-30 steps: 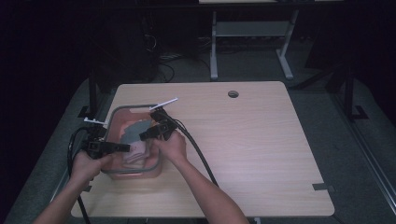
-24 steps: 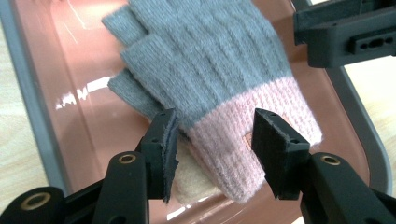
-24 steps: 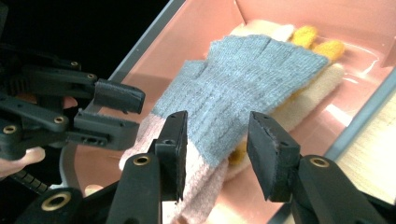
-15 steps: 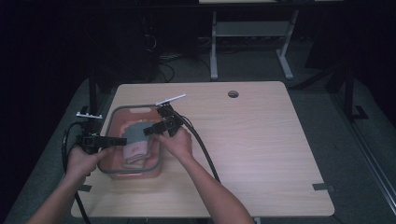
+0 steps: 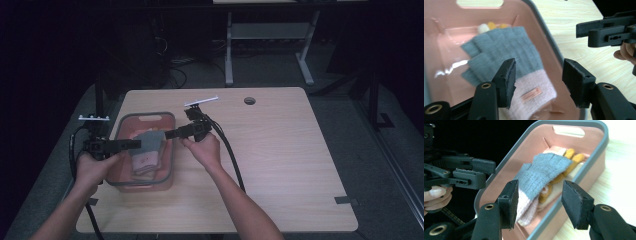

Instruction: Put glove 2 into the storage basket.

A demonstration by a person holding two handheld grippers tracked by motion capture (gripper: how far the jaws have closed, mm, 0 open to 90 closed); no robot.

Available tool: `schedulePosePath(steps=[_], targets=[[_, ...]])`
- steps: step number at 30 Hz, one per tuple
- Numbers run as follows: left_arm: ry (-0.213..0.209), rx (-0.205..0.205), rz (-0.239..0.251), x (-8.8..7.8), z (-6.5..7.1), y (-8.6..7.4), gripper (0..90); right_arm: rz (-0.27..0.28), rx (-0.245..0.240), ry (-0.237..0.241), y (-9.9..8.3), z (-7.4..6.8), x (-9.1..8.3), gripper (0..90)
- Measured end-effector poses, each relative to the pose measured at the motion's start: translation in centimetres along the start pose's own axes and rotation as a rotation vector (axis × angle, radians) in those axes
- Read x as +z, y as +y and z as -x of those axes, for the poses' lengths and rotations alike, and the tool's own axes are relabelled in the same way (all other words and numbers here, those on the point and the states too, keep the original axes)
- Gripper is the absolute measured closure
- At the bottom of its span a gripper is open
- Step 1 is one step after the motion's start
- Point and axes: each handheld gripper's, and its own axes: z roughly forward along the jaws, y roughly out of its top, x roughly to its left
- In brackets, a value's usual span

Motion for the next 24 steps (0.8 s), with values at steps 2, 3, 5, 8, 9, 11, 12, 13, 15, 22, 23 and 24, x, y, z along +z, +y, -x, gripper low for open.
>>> schedulePosePath(steps=[2, 3, 5, 8, 9, 11, 12, 13, 15, 22, 23, 24], targets=[[-0.005, 0.014, 0.001, 0.3, 0.5, 0.2, 44.5, 0.003, 0.005, -0.002, -0.1, 0.2, -0.6, 46.8], [-0.008, 0.015, 0.003, 0.4, 0.8, 0.3, 44.3, 0.009, 0.006, -0.004, -0.1, 0.3, -0.9, 46.8], [-0.017, 0.023, 0.002, 0.7, 1.1, 0.5, 43.8, 0.018, 0.008, -0.003, -0.2, 0.6, -1.5, 46.5], [-0.024, 0.029, 0.007, 1.1, 1.7, 0.7, 43.2, 0.028, 0.012, -0.010, -0.3, 1.0, -2.5, 46.1], [-0.026, 0.030, 0.006, 1.2, 1.8, 0.7, 42.8, 0.032, 0.015, -0.012, -0.3, 1.1, -2.8, 45.8], [-0.031, 0.033, 0.008, 1.4, 2.2, 0.8, 42.2, 0.039, 0.021, -0.015, -0.4, 1.3, -3.3, 45.6], [-0.033, 0.036, 0.007, 1.5, 2.3, 0.9, 42.1, 0.041, 0.023, -0.017, -0.4, 1.5, -3.6, 45.5], [-0.035, 0.038, 0.008, 1.6, 2.4, 1.0, 41.8, 0.043, 0.022, -0.018, -0.5, 1.6, -3.8, 45.4], [-0.041, 0.041, 0.008, 1.8, 2.7, 1.1, 41.2, 0.050, 0.030, -0.024, -0.5, 1.8, -4.3, 45.0], [-0.059, 0.049, 0.005, 2.4, 3.6, 1.4, 39.6, 0.068, 0.037, -0.032, -0.8, 2.4, -5.5, 44.0], [-0.061, 0.052, 0.005, 2.4, 3.8, 1.5, 39.4, 0.068, 0.038, -0.032, -0.8, 2.4, -5.7, 44.0], [-0.064, 0.054, 0.006, 2.4, 3.9, 1.5, 39.1, 0.069, 0.037, -0.034, -0.9, 2.6, -5.9, 43.8]])
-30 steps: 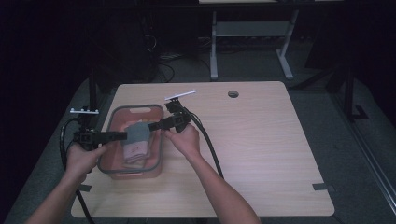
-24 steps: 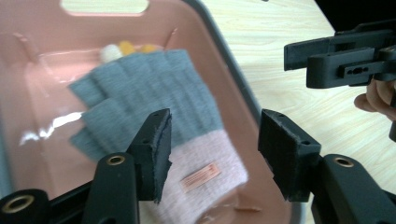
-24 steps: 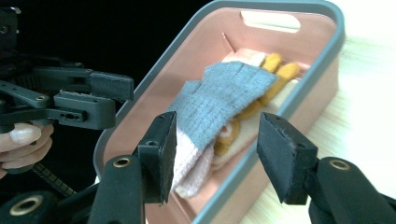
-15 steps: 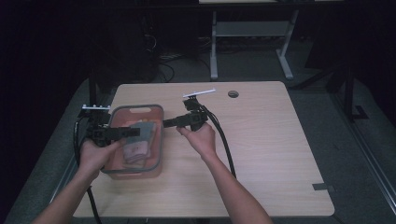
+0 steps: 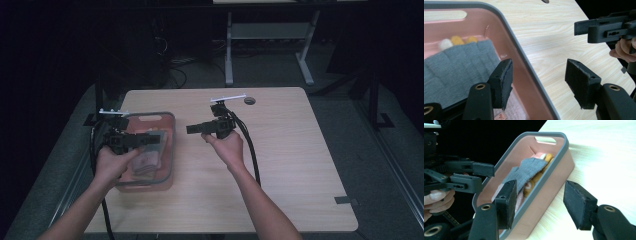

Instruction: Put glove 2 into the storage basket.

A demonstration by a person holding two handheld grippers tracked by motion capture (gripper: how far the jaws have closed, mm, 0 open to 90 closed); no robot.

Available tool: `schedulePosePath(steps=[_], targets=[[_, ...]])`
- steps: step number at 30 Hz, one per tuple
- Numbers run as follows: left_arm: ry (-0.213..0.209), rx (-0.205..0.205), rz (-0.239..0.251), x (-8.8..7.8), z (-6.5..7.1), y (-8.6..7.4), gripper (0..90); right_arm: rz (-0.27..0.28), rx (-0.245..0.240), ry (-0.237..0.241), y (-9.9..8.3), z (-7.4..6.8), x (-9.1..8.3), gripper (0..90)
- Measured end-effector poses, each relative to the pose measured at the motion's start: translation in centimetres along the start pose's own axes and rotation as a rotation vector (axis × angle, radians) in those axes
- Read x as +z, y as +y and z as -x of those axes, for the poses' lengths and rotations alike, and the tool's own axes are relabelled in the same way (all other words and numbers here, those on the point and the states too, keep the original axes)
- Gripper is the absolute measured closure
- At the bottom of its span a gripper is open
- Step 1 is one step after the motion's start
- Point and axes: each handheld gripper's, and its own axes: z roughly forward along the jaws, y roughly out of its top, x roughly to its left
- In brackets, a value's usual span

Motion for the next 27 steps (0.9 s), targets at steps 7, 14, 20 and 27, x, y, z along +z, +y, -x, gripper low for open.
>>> schedulePosePath(steps=[7, 14, 20, 27], targets=[[-0.012, 0.007, 0.011, 0.4, 0.7, 0.3, 37.6, 0.016, 0.015, -0.006, -0.3, 0.7, -1.2, 43.6], [-0.027, 0.013, 0.016, 1.0, 1.1, 0.5, 36.3, 0.033, 0.029, -0.011, -0.6, 1.6, -2.2, 43.6], [-0.034, 0.023, 0.017, 1.6, 2.0, 0.9, 34.3, 0.040, 0.047, -0.015, -0.9, 2.2, -3.1, 41.8], [-0.048, 0.033, 0.010, 2.5, 2.7, 1.1, 31.9, 0.042, 0.054, -0.023, -1.3, 3.0, -4.0, 40.3]])
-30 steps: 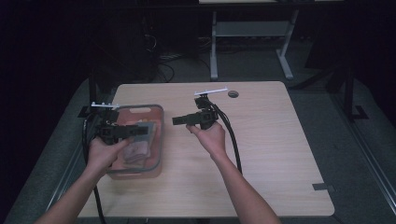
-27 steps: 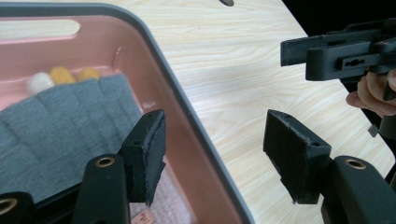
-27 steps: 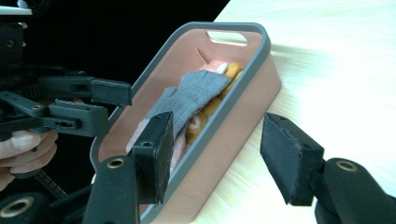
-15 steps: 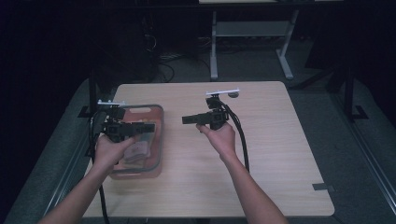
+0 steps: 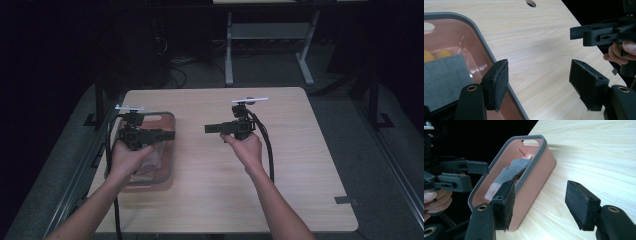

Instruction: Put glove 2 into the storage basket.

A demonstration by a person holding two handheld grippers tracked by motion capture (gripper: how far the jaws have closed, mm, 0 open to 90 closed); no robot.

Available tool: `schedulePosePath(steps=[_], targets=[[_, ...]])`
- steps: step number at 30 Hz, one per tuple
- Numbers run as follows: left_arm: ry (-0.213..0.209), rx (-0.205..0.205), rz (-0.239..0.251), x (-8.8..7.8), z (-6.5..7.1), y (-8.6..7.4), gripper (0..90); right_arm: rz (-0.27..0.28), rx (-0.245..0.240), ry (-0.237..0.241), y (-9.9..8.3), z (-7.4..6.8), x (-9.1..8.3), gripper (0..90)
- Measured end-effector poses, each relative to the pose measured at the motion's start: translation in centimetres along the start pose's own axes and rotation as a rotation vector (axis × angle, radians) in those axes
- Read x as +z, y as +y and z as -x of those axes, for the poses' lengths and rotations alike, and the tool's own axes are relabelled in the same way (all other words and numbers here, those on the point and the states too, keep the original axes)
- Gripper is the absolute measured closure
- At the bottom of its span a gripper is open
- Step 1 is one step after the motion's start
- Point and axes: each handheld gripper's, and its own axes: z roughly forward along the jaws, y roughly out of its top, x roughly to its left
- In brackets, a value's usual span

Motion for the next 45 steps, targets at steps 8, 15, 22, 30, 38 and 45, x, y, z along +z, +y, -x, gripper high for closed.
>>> schedulePosePath(steps=[8, 15, 22, 30, 38, 45], targets=[[-0.017, 0.007, -0.012, 0.8, 0.7, 0.0, 30.5, 0.017, 0.017, -0.020, -0.4, 0.8, -1.3, 39.2], [-0.039, 0.016, -0.016, 1.7, 1.5, 0.1, 30.0, 0.033, 0.040, -0.036, -0.7, 1.8, -2.5, 37.9], [-0.058, 0.027, -0.024, 2.6, 2.4, 0.2, 30.0, 0.042, 0.050, -0.055, -1.3, 2.9, -3.8, 37.5], [-0.083, 0.051, -0.056, 3.8, 3.6, -0.1, 29.4, 0.053, 0.069, -0.083, -1.9, 4.0, -5.2, 37.4], [-0.107, 0.062, -0.059, 4.3, 4.5, -0.2, 28.9, 0.066, 0.074, -0.111, -2.4, 4.9, -6.4, 36.2], [-0.129, 0.084, -0.066, 4.9, 5.4, -0.4, 28.2, 0.068, 0.091, -0.130, -2.6, 5.6, -7.3, 35.5]])
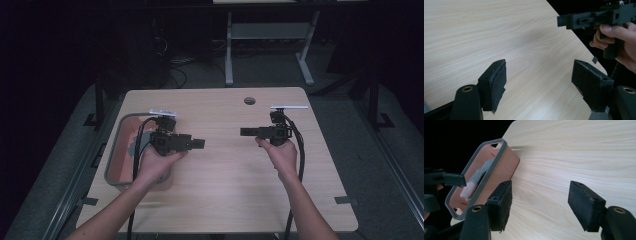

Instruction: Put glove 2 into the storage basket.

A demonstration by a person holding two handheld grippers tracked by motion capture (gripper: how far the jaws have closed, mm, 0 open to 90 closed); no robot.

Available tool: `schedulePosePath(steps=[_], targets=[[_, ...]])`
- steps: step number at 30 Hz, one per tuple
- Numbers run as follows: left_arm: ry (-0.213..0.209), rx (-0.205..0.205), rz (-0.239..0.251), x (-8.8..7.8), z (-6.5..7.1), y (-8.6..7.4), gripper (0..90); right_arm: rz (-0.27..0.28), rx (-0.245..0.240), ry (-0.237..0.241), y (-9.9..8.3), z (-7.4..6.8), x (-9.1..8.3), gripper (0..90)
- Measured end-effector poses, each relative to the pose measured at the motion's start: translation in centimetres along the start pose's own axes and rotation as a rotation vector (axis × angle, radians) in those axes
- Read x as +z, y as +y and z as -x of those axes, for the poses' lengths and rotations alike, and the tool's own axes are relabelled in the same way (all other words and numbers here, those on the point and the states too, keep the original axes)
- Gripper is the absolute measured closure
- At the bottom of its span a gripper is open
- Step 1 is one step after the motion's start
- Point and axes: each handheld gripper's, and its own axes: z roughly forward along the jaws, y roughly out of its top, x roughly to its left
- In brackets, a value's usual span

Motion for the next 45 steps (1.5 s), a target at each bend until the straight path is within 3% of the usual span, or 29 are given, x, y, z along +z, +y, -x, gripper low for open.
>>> schedulePosePath(steps=[24, 45], targets=[[-0.044, 0.040, -0.025, 2.8, 2.3, -0.6, 26.8, 0.019, 0.049, -0.041, -1.3, 3.3, -3.0, 34.2], [-0.085, 0.067, -0.058, 5.8, 4.1, -2.1, 26.7, 0.023, 0.092, -0.067, -3.6, 6.3, -4.9, 33.6]])
